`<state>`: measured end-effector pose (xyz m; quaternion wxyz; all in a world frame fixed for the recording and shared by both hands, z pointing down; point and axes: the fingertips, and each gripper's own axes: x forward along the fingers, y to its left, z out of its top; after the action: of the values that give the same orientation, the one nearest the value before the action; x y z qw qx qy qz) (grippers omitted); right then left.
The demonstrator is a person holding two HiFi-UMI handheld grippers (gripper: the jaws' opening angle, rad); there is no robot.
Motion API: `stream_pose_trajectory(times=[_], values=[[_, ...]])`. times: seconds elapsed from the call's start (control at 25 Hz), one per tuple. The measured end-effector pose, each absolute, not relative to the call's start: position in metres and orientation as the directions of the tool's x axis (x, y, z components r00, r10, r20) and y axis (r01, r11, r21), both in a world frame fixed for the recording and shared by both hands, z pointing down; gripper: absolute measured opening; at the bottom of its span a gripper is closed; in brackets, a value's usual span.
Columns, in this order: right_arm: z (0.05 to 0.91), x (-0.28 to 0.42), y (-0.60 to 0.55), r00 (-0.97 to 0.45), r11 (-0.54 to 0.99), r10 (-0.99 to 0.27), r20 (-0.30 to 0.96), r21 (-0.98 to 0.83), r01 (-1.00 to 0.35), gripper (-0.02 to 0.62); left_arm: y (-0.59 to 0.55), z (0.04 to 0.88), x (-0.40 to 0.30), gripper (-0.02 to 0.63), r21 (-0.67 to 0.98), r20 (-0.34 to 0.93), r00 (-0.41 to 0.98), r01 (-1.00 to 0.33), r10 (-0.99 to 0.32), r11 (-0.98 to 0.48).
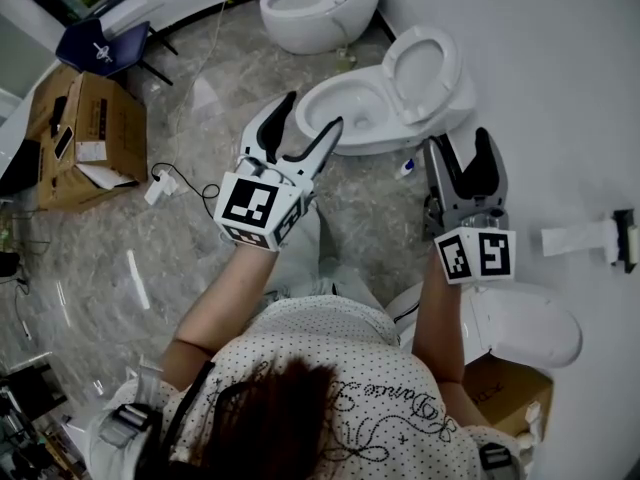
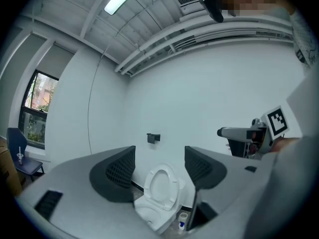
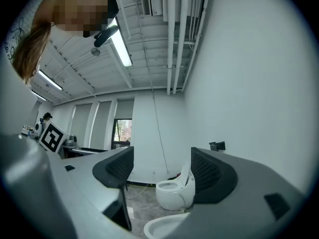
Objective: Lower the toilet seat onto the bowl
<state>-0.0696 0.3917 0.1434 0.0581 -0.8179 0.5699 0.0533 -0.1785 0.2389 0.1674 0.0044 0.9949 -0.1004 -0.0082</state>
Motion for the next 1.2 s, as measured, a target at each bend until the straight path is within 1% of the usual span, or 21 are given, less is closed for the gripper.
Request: stream_pose_trajectory(times=[0.12,0.44,0.6,0.72,0.84,1.04,1.2], values=[[0.147,-0.056,0.374,0.341,-0.339,-0.928,-0.147,-0.037,-0.940,0.359,0.221,0.170,-0.161,0.312,0.018,-0.019,0.982,-0.189,-0.189,-0.982],[0.151,0.010,0.297,0.376,-0.376,-0.919,-0.118,-0.022,-0.926,0.336,0.148,0.171,-0.083,0.353,0.020,-0.025,0.992,-0.124,-0.124,-0.992],[0.145,0.054,0.261,0.411,-0.411,-0.903,-0.127,-0.025,-0.911,0.310,0.102,0.168,-0.041,0.357,0.037,-0.045,0.994,-0.101,-0.103,-0.994],[0.143,0.090,0.253,0.474,-0.472,-0.870,-0.139,-0.045,-0.880,0.259,0.075,0.168,-0.012,0.357,0.025,-0.027,0.997,-0.076,-0.076,-0.997],[0.140,0.117,0.244,0.522,-0.522,-0.841,-0.143,-0.040,-0.852,0.250,0.053,0.169,0.014,0.359,0.019,-0.012,0.999,-0.051,-0.051,-0.999],[0.144,0.152,0.229,0.534,-0.534,-0.836,-0.128,-0.036,-0.844,0.259,0.035,0.174,0.056,0.359,0.018,-0.003,0.999,-0.039,-0.039,-0.999],[0.149,0.188,0.214,0.510,-0.508,-0.851,-0.126,-0.054,-0.860,0.270,0.028,0.180,0.091,0.359,0.027,0.000,0.999,-0.045,-0.045,-0.999]])
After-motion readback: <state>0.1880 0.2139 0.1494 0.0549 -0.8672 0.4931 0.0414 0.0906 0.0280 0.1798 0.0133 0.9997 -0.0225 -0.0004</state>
